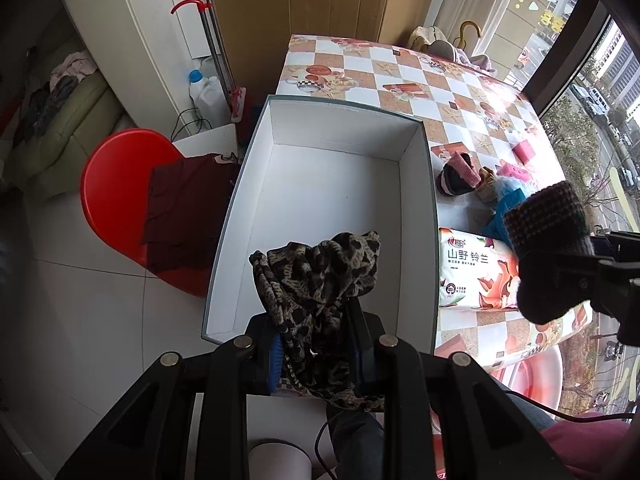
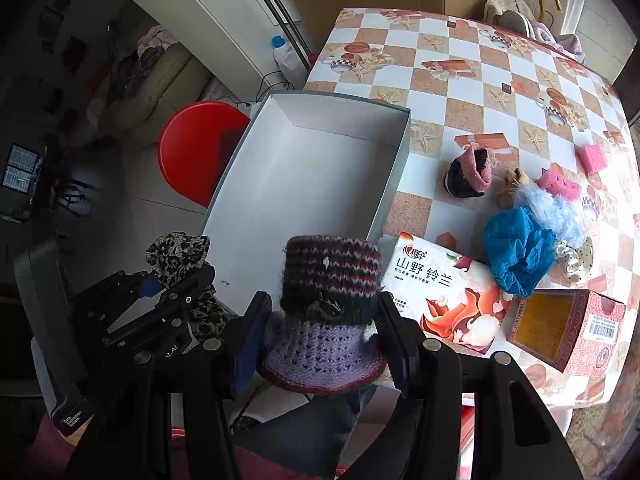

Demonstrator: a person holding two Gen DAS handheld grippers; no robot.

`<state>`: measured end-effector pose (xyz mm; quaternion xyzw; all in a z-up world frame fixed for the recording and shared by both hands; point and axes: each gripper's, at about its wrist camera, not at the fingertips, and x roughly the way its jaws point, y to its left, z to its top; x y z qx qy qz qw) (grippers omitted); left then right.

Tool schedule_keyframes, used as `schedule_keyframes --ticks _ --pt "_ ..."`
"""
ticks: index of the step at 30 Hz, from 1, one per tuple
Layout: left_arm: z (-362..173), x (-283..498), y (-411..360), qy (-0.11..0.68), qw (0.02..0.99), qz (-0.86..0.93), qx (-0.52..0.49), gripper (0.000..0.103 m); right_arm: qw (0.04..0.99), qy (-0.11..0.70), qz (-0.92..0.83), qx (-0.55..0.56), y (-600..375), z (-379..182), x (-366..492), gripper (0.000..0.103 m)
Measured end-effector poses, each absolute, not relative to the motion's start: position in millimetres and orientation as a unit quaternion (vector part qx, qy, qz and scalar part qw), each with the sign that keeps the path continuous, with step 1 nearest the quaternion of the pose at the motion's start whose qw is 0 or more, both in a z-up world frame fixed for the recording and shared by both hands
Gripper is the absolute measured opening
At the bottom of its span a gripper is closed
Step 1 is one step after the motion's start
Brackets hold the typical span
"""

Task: Organize soft objects
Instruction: 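Carry the purple hat with the right tool while the left tool carries the scrunchie over the white box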

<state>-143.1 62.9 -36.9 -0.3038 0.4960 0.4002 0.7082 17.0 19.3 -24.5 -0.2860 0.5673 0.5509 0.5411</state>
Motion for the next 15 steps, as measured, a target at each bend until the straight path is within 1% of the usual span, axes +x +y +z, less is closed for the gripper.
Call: schedule_keyframes --ticks 5,15 --pt "-38.7 -150.5 66.7 0.489 0.704 0.413 -0.308 0.028 0.539 0.570 0.550 -0.286 19.0 -27.8 16.1 0.055" --pt "-65.5 -156.9 83.1 0.504 0.680 0.421 -0.327 0.029 0.504 0.585 0.552 -0.315 38.7 -60.3 -4.1 0.055"
